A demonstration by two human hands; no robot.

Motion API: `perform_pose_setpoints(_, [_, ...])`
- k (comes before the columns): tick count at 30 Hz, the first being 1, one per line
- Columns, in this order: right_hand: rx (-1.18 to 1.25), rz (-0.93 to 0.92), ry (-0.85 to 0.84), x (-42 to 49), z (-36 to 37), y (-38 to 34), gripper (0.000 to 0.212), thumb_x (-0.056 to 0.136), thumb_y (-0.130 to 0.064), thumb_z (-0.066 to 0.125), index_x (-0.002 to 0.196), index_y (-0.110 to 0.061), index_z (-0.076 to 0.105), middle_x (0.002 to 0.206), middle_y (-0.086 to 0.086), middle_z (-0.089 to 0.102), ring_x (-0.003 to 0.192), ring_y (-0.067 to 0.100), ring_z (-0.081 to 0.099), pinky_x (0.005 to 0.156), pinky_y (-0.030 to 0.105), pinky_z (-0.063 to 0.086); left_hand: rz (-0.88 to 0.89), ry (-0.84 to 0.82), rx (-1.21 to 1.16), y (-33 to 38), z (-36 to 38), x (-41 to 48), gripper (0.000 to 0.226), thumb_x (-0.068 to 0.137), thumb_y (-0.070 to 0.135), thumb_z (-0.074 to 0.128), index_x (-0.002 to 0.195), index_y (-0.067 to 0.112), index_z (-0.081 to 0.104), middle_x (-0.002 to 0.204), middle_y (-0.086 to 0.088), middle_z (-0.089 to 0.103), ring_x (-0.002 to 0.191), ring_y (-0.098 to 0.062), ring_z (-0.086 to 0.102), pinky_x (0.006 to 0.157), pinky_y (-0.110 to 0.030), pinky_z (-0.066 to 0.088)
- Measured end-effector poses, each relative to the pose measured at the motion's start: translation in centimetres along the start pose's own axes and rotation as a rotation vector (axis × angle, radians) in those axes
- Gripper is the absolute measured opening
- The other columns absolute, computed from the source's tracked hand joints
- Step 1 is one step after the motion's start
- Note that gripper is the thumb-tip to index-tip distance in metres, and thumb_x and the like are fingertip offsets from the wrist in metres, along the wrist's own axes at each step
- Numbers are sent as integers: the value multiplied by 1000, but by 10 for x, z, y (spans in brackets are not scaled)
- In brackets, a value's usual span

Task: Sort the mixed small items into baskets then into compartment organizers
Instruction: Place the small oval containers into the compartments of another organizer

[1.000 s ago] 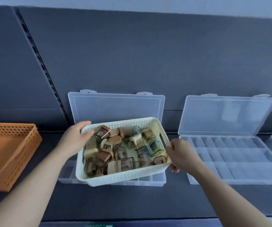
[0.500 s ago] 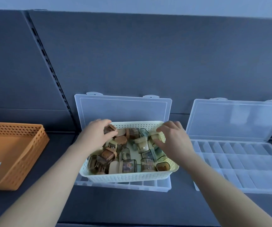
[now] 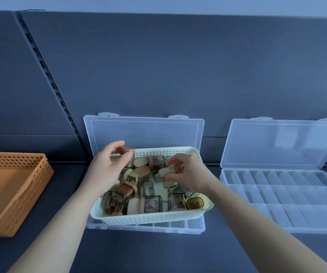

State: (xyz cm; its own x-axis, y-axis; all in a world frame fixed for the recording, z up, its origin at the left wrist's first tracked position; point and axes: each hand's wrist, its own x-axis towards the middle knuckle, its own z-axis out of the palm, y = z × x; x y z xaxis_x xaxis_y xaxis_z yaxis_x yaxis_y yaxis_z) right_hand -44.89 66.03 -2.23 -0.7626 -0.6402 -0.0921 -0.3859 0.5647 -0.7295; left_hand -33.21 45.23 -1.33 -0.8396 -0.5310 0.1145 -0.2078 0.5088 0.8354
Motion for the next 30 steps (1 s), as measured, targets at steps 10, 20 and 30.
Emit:
perform_pose_setpoints(10, [375, 50, 233, -47, -125, 82, 22, 86, -17, 67, 108, -21, 63, 95, 10, 70, 82, 27, 69, 78, 40, 53, -15, -66, -544, 101, 116, -23, 40, 67, 25, 83, 103, 17, 68, 87, 6, 75, 78, -9, 68, 69, -21, 53])
perform_pose_setpoints(20, [312, 154, 158, -53, -175, 181, 33, 86, -16, 62, 117, -29, 60, 94, 8, 69, 87, 28, 69, 50, 19, 43, 9, -195, -52, 124, 253, -15, 32, 72, 20, 74, 100, 28, 61, 99, 7, 68, 90, -11, 67, 84, -33, 54])
perform_pose_setpoints(30, [149, 130, 81, -43, -163, 195, 22, 79, -32, 71, 100, -30, 62, 79, -2, 66, 69, 21, 68, 46, 20, 40, -5, -314, 298, 107, 282, -13, 49, 77, 16, 72, 123, 26, 57, 118, 7, 51, 98, -9, 53, 67, -8, 32])
